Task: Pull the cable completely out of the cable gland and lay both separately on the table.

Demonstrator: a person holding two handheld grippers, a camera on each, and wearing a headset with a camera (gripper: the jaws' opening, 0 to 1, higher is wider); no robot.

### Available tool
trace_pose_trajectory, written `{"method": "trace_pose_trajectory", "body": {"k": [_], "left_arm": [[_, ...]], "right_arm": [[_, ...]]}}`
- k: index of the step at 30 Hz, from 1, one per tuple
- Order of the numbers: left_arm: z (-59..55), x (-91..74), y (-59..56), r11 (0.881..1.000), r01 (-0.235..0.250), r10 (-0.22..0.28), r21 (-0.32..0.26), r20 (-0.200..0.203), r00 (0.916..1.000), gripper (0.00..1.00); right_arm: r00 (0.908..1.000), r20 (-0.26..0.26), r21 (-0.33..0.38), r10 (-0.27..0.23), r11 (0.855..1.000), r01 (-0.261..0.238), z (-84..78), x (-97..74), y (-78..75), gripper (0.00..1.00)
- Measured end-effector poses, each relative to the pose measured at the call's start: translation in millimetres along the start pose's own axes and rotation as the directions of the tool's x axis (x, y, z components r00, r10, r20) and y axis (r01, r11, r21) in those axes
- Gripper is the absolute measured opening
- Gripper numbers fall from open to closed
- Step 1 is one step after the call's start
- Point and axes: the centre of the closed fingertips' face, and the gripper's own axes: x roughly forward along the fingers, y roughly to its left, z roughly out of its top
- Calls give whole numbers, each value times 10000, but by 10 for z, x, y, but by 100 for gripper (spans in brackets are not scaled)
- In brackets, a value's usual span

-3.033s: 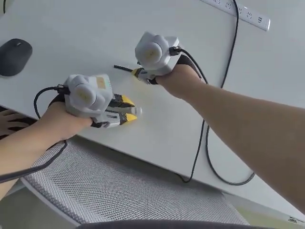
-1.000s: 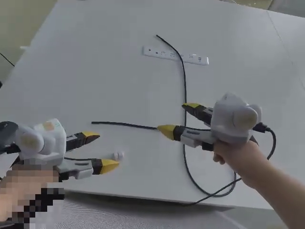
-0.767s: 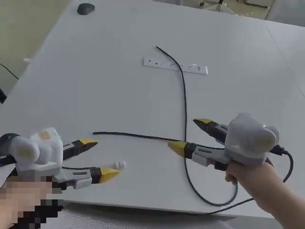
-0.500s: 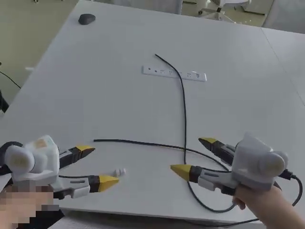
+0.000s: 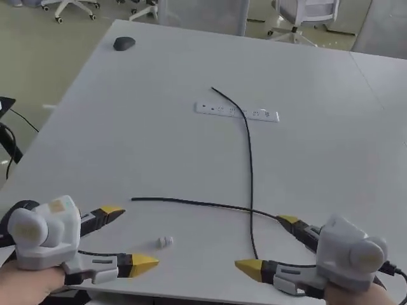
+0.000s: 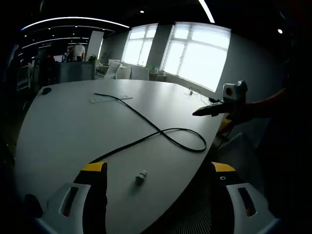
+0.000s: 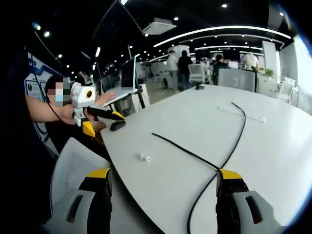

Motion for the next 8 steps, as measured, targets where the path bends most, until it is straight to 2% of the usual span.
{"method": "trace_pose_trajectory", "body": {"k": [4,8], "left_arm": [[-68,1,-2,10000,-32,30,-86,-243,9997,91],[-113,10,-20,9998,24,-31,-195,-369,9993,95]], "right_arm": [[9999,-17,219,136,9997,-136,-45,9,36,95],[9996,-149,78,231,9997,-230,-62,0,70,99]]}}
